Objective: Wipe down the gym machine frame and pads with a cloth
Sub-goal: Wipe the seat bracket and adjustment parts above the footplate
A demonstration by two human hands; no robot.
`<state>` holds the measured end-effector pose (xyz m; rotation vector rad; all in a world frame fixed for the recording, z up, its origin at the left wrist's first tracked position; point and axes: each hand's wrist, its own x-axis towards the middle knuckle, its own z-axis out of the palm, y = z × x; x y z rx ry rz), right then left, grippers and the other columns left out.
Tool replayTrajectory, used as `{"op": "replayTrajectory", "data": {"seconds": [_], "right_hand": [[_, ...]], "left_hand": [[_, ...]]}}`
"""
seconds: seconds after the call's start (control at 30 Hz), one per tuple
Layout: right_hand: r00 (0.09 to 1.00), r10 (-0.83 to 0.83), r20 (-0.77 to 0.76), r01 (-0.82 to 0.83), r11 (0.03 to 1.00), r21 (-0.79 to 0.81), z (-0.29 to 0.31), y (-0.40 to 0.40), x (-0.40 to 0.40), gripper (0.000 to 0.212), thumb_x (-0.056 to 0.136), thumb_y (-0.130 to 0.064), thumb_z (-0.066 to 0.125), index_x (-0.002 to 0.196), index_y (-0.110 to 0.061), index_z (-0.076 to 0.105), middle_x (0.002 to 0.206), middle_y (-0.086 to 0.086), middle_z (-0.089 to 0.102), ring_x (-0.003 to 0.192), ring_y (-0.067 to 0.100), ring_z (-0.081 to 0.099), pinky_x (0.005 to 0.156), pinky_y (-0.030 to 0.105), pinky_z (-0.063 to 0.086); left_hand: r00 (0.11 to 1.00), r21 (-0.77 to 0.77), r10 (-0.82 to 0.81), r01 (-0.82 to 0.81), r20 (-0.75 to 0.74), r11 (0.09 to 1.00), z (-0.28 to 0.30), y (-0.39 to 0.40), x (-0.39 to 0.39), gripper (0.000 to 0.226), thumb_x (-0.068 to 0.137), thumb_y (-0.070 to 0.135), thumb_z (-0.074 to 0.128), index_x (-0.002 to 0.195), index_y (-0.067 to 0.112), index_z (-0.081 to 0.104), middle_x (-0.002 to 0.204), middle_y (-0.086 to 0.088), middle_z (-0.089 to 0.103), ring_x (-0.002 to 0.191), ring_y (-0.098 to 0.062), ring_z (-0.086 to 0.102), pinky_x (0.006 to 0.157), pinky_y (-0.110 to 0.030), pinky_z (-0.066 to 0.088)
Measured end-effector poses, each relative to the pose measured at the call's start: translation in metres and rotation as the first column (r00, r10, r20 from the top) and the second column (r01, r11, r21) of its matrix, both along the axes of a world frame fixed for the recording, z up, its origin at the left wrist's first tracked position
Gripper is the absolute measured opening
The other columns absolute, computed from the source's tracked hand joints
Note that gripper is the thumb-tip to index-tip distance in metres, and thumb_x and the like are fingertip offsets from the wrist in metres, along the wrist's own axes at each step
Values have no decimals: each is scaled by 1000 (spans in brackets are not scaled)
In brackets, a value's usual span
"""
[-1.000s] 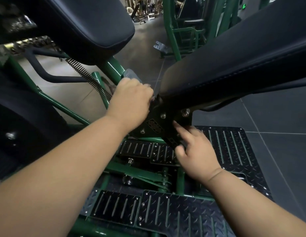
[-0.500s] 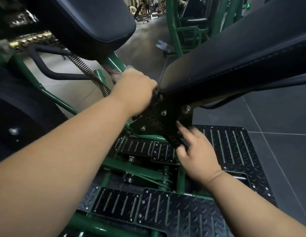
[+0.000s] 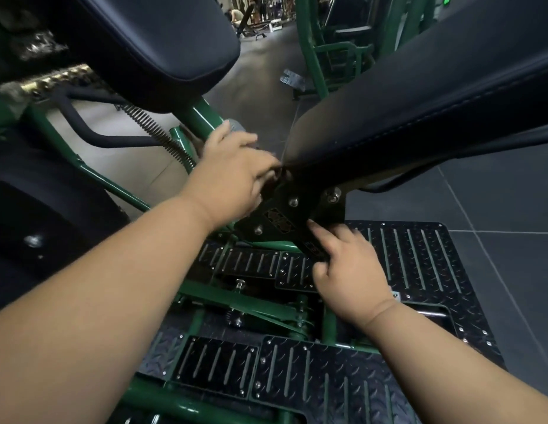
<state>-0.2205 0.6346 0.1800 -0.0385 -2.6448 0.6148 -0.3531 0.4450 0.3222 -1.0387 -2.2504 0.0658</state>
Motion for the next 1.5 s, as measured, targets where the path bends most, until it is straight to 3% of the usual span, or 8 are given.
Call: {"op": "replayTrajectory", "data": {"seconds": [0.23,0.47,0.6,0.83,1.1,1.27,1.4,1.5], "right_hand": [[996,-85,-10,85,992,89,5,-7,-4,66,76,-27,51,140,-27,65,106,3,70,89,32,63,76,42,53],[993,-111,32,103,976,194,4,-14,-2,69,76,-32,52,144,-25,62,105,2,67,86,31,61,73,41,51],[994,-99,53,87,979,186,8,-12,-1,67,76,-31,55,143,-26,62,107,1,69,87,30,63,74,42,52],[993,-105,55,97,985,141,12,-12,-3,64,74,-29,53,135,-27,68,106,2,71,86,31,66,72,40,53],[996,-47,70,42,996,74,14,-6,-6,64,76,-31,48,137,-27,67,109,3,70,91,33,65,80,43,55],[998,-27,51,22,994,105,9,-2,-1,67,75,-29,51,141,-23,64,112,3,70,88,32,64,76,42,56],[998,-11,64,7,998,63,14,-1,-4,67,77,-30,47,141,-27,64,117,3,69,98,32,64,85,42,54],[999,3,53,-5,1000,26,14,1,-4,67,77,-29,46,142,-26,63,119,3,69,100,32,64,89,42,54]], "left_hand": [[999,452,-42,39,-4,891,-32,-22,34,25,95,0,68,115,12,78,120,-2,76,120,-28,63,112,-31,44],[969,138,235,-223,-77,965,35,-1,-4,17,98,23,53,93,20,69,103,-3,71,101,-28,61,90,-44,49],[978,-83,189,-196,-89,977,28,0,1,14,89,14,60,99,15,71,110,-8,73,103,-31,66,108,-48,38],[898,67,399,-393,-186,917,20,-3,-6,38,106,29,37,132,13,60,144,-12,60,136,-28,52,113,-43,32],[974,-160,207,-219,-89,962,17,3,1,29,77,13,67,105,16,73,125,-11,72,131,-30,58,111,-45,40],[935,-191,313,-342,-168,920,42,22,-8,10,85,22,58,89,18,66,93,-12,70,83,-36,66,75,-40,48],[923,-357,377,-377,-73,855,48,44,-4,20,87,25,62,106,18,65,103,-13,71,94,-36,67,79,-36,43],[947,-470,322,-290,-12,834,28,53,16,7,82,19,62,90,19,60,94,-10,70,88,-35,69,77,-39,53]]}}
